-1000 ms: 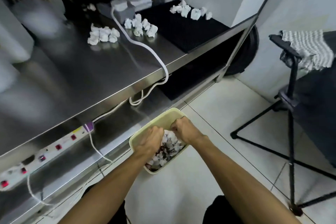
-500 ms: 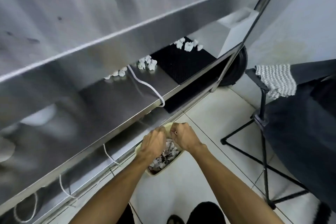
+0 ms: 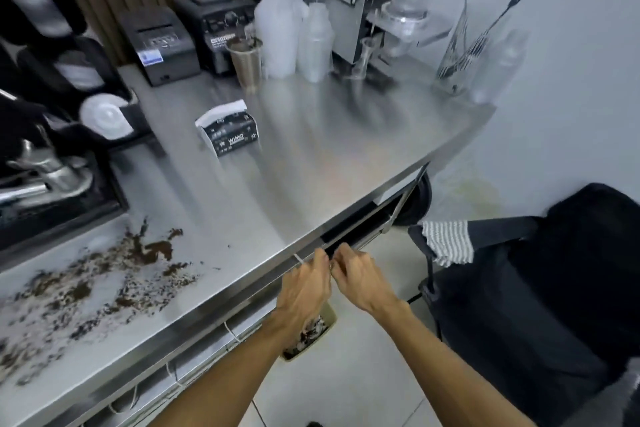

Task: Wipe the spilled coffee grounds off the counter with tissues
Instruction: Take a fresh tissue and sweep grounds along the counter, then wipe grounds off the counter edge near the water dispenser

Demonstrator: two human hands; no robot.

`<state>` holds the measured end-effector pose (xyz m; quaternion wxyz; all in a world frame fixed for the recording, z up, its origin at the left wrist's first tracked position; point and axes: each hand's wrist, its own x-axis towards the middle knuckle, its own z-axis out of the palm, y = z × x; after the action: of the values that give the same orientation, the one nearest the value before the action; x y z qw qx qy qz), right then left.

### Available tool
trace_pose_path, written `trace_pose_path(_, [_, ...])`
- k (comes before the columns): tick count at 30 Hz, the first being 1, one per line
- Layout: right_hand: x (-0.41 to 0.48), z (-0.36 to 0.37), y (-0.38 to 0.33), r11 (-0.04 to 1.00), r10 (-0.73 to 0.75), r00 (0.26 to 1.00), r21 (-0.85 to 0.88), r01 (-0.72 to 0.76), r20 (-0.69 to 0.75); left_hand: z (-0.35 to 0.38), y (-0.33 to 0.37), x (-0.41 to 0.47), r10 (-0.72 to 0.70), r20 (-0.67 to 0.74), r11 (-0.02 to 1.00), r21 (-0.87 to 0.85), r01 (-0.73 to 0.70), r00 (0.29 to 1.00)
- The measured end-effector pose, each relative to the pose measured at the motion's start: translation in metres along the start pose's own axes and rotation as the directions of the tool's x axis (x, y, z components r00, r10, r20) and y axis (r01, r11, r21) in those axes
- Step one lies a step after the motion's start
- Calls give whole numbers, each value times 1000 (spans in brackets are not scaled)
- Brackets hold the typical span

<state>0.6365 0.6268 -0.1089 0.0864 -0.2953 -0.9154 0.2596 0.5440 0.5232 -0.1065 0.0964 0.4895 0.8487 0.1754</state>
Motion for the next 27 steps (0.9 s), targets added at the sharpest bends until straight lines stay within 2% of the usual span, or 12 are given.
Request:
trace_pose_path(5, [23,-66,-41,992,-118,989,26,120,-86,-67,18,13,-2,-183,987,-159,-28,983])
trace_pose_path(9, [54,-86,-80,975,-204,969,57,213,-140,-104,-2,31,-61,-254,971,-239,-1,965])
trace_pose_path(15, [125,-72,-132,968,-248,958,-2,250,-141,-144,-73,66,-252,-324,943,-293,157,912])
trace_pose_path(21, [204,-47,-176,976,-209,964,-104,193,-163,-167,-163,124,-462,-241,844,-417,338,854])
trace_pose_path(27, [271,-27,-202,948,-223,946,-276,155,-235,-178,-215,189,-426,-59,795,-501,343,903])
